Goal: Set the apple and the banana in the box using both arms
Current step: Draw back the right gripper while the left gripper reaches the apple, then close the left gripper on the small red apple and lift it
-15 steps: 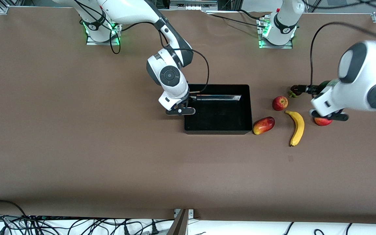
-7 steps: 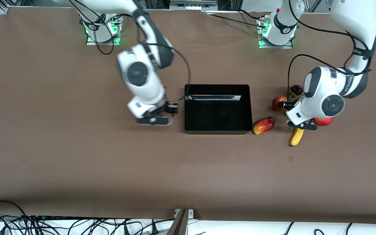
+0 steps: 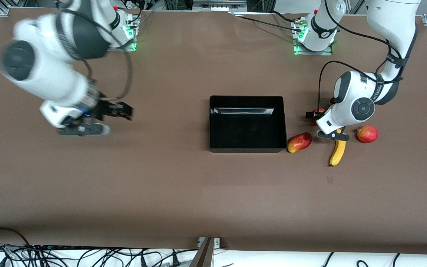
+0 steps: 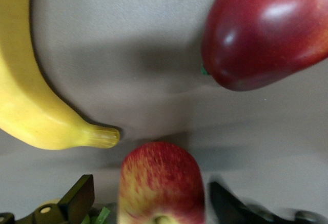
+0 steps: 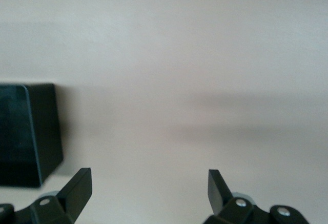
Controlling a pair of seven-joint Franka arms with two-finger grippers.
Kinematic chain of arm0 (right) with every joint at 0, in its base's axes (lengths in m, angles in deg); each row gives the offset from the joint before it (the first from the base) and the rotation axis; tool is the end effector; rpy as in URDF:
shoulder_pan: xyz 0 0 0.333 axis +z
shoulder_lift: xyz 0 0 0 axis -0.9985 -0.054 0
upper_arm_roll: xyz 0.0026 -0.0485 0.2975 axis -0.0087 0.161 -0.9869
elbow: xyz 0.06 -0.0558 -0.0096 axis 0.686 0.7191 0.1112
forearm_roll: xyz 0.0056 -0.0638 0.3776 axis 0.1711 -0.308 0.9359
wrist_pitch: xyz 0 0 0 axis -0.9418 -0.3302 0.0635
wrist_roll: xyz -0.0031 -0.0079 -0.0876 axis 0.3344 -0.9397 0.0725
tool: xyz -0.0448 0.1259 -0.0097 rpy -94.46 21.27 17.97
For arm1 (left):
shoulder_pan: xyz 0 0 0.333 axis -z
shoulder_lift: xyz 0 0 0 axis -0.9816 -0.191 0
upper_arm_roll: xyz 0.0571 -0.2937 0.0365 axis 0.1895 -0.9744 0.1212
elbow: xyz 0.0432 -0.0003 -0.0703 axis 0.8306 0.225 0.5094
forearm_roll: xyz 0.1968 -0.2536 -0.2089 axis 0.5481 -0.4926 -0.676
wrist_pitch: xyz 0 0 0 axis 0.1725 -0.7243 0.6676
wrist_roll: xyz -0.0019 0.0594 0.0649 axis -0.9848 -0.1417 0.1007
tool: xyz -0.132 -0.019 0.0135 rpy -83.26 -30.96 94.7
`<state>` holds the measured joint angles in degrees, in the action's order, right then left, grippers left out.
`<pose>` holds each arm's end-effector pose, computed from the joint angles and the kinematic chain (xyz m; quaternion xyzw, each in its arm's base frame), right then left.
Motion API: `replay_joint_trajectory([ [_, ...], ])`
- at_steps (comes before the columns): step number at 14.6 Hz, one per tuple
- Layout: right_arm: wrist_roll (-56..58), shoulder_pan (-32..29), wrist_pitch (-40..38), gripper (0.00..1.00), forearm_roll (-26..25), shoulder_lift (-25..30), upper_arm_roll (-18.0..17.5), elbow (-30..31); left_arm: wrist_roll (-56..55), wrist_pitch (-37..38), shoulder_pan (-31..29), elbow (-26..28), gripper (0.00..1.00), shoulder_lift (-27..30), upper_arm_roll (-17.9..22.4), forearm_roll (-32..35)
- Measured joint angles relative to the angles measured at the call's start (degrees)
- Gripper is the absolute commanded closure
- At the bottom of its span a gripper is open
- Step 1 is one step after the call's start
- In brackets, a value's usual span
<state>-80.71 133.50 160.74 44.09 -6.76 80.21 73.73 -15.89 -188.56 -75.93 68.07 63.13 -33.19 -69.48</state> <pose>0.5862 0.1747 0.4834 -0.9981 -0.0033 0.0445 0.0428 0.4927 -0.0462 0.1619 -0.9872 0.0655 0.1451 0.0091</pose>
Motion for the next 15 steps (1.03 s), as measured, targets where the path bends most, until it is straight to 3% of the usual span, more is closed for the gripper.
replay_joint_trajectory([
  [3,3.26,-0.36,-2.8,0.0,-0.41,4.65,3.42,2.63,-0.5,-0.02,0.01,0.1,0.0,0.24,-0.29,0.0],
  [5,3.86,-3.36,-2.9,0.0,-2.58,6.99,0.94,4.7,-0.64,-0.02,0.01,0.18,0.0,0.34,-0.33,0.0],
  [6,3.89,-6.49,-2.93,0.0,-3.91,7.8,-2.3,5.23,-0.66,-0.01,0.01,0.29,0.15,0.34,-0.33,0.0],
  [7,3.89,-10.22,-3.0,0.0,-5.08,8.43,-6.3,5.55,-0.67,-0.01,0.01,0.5,0.43,0.34,-0.33,0.0],
  [9,3.89,-18.46,-3.33,0.0,-7.27,9.27,-15.13,5.67,-0.69,0.1,0.02,1.05,0.82,0.34,-0.34,0.0],
  [12,3.89,-30.08,-3.62,0.0,-9.73,10.25,-27.05,5.91,-0.65,2.4,0.02,0.64,0.87,0.91,-0.53,0.0],
  [15,3.89,-43.49,-3.62,0.0,-11.82,11.68,-40.14,7.28,-0.71,13.6,0.05,-5.64,0.87,2.56,-2.11,0.0],
])
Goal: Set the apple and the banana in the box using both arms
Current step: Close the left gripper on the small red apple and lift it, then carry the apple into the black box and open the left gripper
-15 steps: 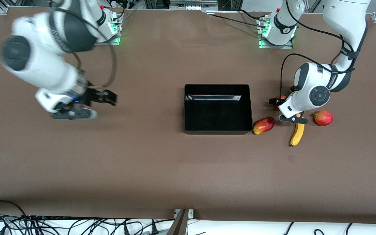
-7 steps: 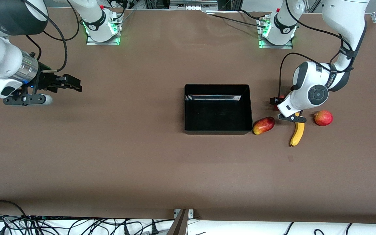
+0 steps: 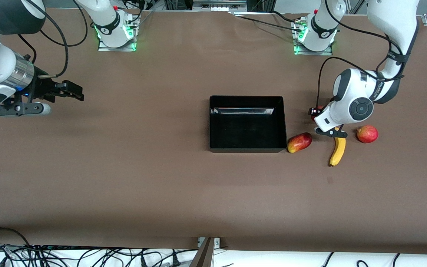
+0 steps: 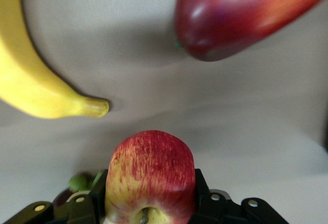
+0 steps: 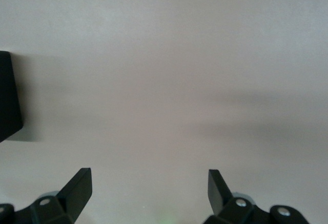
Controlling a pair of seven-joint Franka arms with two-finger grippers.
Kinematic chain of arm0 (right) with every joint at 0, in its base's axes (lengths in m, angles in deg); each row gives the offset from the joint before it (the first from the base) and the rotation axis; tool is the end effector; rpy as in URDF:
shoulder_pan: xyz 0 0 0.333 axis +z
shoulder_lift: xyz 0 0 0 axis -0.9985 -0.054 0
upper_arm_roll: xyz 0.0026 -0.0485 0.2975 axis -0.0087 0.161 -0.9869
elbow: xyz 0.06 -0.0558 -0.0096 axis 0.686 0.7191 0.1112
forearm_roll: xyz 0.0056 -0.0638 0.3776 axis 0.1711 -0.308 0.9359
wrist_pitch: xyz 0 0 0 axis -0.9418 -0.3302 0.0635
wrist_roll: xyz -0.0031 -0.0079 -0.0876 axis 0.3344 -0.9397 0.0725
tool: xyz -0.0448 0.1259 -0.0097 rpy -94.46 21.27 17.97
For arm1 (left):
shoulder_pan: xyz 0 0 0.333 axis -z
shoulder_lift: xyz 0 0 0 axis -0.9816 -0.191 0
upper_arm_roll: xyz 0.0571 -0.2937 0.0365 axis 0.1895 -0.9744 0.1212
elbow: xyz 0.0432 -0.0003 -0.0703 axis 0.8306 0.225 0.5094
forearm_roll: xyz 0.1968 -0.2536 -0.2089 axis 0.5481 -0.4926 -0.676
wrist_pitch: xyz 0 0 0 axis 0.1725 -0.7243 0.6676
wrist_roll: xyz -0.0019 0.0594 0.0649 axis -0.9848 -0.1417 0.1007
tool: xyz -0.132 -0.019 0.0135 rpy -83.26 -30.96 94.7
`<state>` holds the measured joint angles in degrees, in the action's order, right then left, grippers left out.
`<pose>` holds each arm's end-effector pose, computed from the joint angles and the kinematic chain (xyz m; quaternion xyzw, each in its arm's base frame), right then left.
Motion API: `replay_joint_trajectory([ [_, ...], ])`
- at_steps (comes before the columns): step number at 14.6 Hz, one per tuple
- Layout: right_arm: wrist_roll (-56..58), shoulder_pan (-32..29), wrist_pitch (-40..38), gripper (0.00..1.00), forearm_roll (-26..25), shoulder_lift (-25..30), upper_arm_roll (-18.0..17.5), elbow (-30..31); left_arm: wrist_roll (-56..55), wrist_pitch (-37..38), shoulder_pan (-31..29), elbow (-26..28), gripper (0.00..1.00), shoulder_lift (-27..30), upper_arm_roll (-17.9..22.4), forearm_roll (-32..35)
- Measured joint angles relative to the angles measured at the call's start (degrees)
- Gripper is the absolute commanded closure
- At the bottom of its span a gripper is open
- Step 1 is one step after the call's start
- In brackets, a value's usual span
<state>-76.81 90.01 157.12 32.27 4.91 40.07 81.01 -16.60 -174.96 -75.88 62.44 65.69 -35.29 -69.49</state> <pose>0.5544 0.0718 0.5121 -0.9976 -0.0164 0.0611 0.0268 0.5005 -0.0648 0.2075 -0.9786 0.0758 0.1911 0.0131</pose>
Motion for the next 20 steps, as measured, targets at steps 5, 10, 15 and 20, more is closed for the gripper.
replay_joint_trajectory([
  [5,0.0,-5.5,0.0,0.0,-2.41,1.41,-6.2,0.8,-7.26,15.76,0.17,-15.6,0.86,0.86,-5.72,-3.54],
  [10,0.0,-5.63,0.63,0.0,-3.03,1.4,-6.24,0.96,-25.67,14.82,6.36,-20.02,0.86,-4.13,-10.71,-6.48],
  [15,-0.01,-5.81,1.08,0.0,-3.03,1.11,-6.43,0.89,-29.16,6.66,11.65,-20.51,0.87,-12.75,-10.69,-6.47],
  [20,-0.04,-5.85,1.27,0.0,-3.03,1.09,-6.44,0.6,-29.15,2.92,13.18,-20.18,0.16,-17.97,-10.66,-6.35],
])
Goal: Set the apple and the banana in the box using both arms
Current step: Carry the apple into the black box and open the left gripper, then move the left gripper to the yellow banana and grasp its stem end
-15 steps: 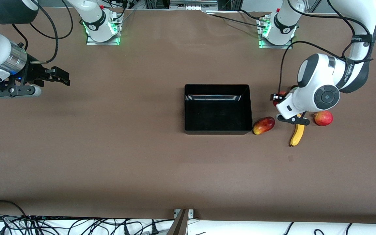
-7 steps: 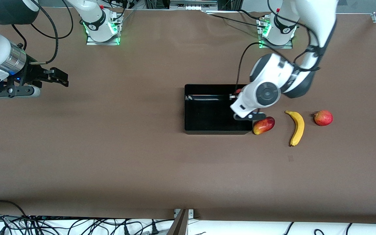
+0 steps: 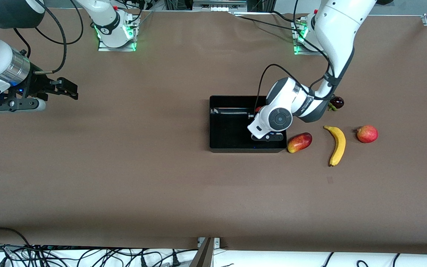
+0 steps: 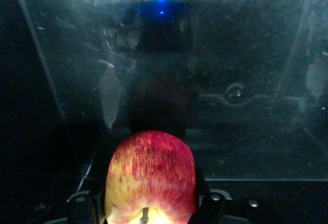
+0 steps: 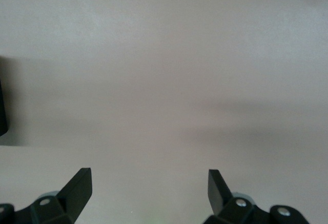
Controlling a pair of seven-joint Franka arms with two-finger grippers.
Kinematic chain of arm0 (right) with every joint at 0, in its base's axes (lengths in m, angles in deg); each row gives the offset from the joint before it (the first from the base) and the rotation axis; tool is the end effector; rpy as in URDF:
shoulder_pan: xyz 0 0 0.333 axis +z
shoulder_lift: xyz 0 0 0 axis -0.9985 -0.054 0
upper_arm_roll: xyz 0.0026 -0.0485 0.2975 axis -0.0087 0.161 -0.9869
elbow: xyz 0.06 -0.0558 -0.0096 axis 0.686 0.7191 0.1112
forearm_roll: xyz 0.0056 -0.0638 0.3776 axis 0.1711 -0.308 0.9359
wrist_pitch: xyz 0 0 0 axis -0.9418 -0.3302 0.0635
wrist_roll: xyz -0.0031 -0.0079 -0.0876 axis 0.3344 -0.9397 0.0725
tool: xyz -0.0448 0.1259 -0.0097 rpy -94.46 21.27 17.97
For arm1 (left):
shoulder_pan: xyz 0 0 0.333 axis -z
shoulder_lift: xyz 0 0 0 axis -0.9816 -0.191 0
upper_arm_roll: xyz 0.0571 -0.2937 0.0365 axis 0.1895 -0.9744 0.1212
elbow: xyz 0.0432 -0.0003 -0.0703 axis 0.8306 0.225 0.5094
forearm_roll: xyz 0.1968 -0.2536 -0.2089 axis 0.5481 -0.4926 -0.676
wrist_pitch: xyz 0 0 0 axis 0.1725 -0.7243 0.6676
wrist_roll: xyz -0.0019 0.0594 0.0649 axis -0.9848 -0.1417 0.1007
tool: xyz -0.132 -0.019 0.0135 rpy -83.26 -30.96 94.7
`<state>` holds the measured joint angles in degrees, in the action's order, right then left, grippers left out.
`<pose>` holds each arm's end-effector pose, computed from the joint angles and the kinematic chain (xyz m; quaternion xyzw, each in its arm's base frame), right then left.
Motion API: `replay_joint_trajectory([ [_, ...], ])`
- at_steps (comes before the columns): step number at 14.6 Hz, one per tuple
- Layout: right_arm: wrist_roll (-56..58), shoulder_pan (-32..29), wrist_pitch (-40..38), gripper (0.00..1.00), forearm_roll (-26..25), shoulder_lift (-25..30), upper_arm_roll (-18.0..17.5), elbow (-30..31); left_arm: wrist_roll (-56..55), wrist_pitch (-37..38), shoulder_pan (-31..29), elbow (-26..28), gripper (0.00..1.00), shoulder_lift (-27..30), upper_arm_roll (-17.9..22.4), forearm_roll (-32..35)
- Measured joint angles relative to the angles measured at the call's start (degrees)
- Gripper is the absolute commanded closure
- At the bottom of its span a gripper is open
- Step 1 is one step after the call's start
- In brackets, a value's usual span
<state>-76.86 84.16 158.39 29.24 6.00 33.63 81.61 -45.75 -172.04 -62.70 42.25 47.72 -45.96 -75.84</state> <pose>0.5530 0.0693 0.5197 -0.9988 -0.0234 0.0433 0.0044 0.4998 -0.3103 0.1666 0.9758 0.0115 -0.2185 0.0007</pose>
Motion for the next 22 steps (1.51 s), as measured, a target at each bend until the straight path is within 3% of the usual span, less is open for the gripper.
replay_joint_trajectory([
  [1,0.0,-0.03,0.11,0.0,0.0,0.0,0.0,-0.02,-0.18,-0.16,0.28,0.01,0.0,-0.37,0.01,0.0],
  [6,0.0,-0.04,1.14,0.0,0.0,-0.02,0.0,-0.03,-3.44,1.8,0.37,-1.15,0.0,0.32,0.2,0.0],
  [10,-0.03,-0.11,1.35,0.0,0.0,-0.14,0.0,-0.03,-3.63,16.49,-3.44,-8.75,0.0,5.01,1.62,0.38],
  [13,-0.03,-0.24,1.38,0.0,0.0,-0.33,0.01,-0.03,1.38,24.17,-10.1,-13.59,0.0,6.98,1.69,9.25],
  [17,-0.04,-0.34,1.41,0.0,0.0,-0.41,0.01,-0.04,15.01,22.11,-16.72,-13.64,0.0,4.61,2.03,22.51],
  [22,-0.04,-0.36,1.45,0.0,0.0,-0.44,0.01,-0.04,29.81,10.48,-26.23,-13.38,0.0,-1.78,2.11,23.6],
])
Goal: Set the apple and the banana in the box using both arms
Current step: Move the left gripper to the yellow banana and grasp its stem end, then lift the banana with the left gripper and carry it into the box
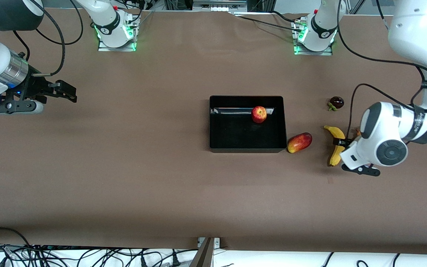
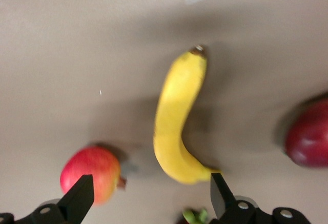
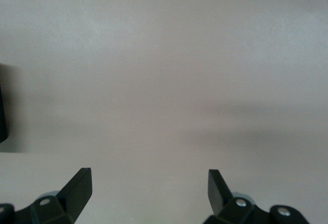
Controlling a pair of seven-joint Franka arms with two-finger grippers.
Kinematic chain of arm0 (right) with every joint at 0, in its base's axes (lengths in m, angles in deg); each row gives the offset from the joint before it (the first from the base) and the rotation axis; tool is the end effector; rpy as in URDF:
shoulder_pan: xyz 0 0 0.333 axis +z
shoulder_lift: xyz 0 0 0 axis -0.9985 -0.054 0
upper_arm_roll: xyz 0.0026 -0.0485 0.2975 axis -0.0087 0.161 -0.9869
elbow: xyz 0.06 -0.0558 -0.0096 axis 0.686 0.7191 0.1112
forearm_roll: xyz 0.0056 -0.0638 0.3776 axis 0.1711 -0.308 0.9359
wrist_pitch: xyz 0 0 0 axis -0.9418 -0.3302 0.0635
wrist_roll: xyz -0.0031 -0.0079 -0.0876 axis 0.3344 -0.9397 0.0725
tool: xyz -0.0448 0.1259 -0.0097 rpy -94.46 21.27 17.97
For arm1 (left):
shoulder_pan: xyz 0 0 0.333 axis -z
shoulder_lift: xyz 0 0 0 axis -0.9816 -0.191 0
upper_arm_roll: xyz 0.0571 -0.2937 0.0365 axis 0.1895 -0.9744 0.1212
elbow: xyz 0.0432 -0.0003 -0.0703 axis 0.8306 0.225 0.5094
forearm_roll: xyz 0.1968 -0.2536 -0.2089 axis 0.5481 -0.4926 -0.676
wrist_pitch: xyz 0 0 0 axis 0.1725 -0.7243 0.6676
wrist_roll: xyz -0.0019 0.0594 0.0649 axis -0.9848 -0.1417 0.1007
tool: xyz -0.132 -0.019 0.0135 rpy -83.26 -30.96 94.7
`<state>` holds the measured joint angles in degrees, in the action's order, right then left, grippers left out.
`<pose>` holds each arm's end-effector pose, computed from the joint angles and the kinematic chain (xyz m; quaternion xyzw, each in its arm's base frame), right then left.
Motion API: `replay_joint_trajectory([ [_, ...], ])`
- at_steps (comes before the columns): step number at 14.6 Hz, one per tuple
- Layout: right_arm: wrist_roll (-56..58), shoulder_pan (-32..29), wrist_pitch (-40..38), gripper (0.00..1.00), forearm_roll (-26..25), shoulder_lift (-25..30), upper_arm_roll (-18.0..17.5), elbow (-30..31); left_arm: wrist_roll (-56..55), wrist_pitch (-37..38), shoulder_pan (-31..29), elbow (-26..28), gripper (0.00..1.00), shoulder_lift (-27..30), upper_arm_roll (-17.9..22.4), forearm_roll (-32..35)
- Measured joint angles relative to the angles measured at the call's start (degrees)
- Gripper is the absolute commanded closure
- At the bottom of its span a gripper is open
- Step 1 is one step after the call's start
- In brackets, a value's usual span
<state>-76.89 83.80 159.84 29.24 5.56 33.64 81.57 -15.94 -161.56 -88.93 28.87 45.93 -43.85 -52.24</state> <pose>0.5585 0.0661 0.5178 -0.9992 -0.0198 0.0341 0.0061 0.6362 0.0155 0.2231 -0.9767 0.0917 0.1751 0.0839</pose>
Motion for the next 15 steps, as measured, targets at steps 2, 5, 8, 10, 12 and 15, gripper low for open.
replay_joint_trajectory([
  [2,0.0,0.0,0.01,0.0,0.0,-0.01,0.0,0.0,1.44,-3.28,-1.04,0.31,0.0,-2.03,-0.16,0.0],
  [5,0.0,-0.01,0.01,0.0,0.0,-0.02,0.0,0.0,5.05,-7.21,-2.0,1.48,0.0,-3.38,-0.26,0.0],
  [8,0.0,-0.01,0.02,0.0,0.0,-0.03,0.0,0.0,6.18,-12.91,-3.17,4.81,0.38,-4.09,-0.33,0.0],
  [10,0.0,-0.01,0.02,0.0,0.0,-0.03,0.0,0.0,6.28,-14.54,-3.44,6.65,0.85,-4.51,-0.45,0.0],
  [12,0.0,-0.01,0.02,0.0,0.0,-0.03,0.0,0.0,6.35,-14.96,-3.44,7.39,1.0,-4.65,-0.58,0.0],
  [15,0.0,-0.01,0.02,0.0,0.0,-0.03,0.0,0.0,6.62,-14.86,-3.44,7.33,1.0,-4.51,-0.76,0.0],
])
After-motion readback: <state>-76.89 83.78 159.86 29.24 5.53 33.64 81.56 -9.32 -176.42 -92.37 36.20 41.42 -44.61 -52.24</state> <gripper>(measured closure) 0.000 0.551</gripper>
